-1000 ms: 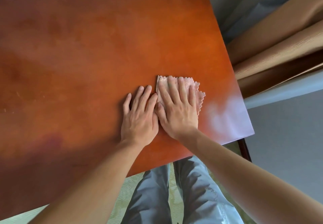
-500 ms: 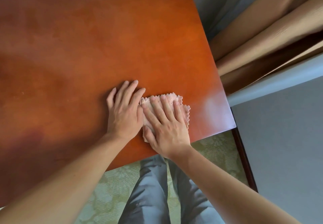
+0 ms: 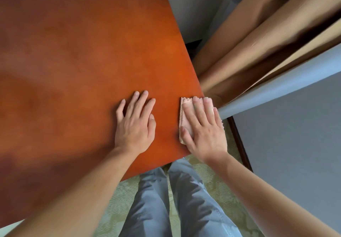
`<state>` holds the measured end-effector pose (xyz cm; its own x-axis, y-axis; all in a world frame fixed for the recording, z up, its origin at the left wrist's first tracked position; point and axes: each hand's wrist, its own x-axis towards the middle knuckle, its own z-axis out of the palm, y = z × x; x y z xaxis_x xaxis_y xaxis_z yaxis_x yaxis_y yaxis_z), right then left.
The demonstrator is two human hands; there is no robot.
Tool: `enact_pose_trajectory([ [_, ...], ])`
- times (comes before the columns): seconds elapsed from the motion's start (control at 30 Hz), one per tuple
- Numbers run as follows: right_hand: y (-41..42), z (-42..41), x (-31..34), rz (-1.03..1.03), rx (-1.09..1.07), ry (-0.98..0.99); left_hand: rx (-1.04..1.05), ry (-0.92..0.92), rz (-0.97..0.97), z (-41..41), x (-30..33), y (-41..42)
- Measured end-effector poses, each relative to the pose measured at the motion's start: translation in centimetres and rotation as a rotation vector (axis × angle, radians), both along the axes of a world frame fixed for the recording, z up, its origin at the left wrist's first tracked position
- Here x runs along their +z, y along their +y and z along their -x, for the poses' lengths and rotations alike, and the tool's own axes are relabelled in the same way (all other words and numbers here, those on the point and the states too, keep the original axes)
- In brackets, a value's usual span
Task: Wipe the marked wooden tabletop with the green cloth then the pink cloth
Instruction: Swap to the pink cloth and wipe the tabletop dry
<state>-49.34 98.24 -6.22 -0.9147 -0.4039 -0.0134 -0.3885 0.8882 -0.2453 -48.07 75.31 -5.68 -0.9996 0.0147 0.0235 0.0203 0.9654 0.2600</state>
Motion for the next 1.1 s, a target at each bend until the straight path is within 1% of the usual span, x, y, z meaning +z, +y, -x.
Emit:
enact_pose_trajectory([
  [0.2, -0.8, 0.0, -0.1, -0.053, 0.001, -0.005, 0.002, 0.009, 0.005, 0.0, -0.2, 0.0],
  [0.33, -3.0, 0.5, -0.1, -0.07, -0.027, -0.006, 0.003, 0.016, -0.002, -0.1, -0.4, -0.2],
  [0.5, -7.1, 4.2, -0.3, -0.03, 0.021, 0.021, 0.005, 0.022, -0.025, -0.1, -0.4, -0.2],
  [0.73, -10.4, 8.9, -0.3, -0.073, 0.133, 0.045, 0.051, 0.036, -0.091, -0.2, -0.4, -0.4],
  [0.83, -10.7, 9.1, 0.0, -0.124, 0.141, 0.034, 0.065, 0.049, -0.137, -0.1, -0.2, -0.5],
  [0.93, -11.6, 9.0, 0.6, -0.15, 0.107, -0.007, 0.081, 0.08, -0.231, -0.2, 0.1, -0.8],
  [1.0, -13.4, 8.7, 0.9, -0.169, 0.08, -0.036, 0.099, 0.106, -0.265, -0.4, 0.5, -2.0],
  [1.1, -17.7, 7.6, 1.0, -0.18, 0.07, -0.058, 0.134, 0.119, -0.239, -2.1, 1.2, -6.4],
])
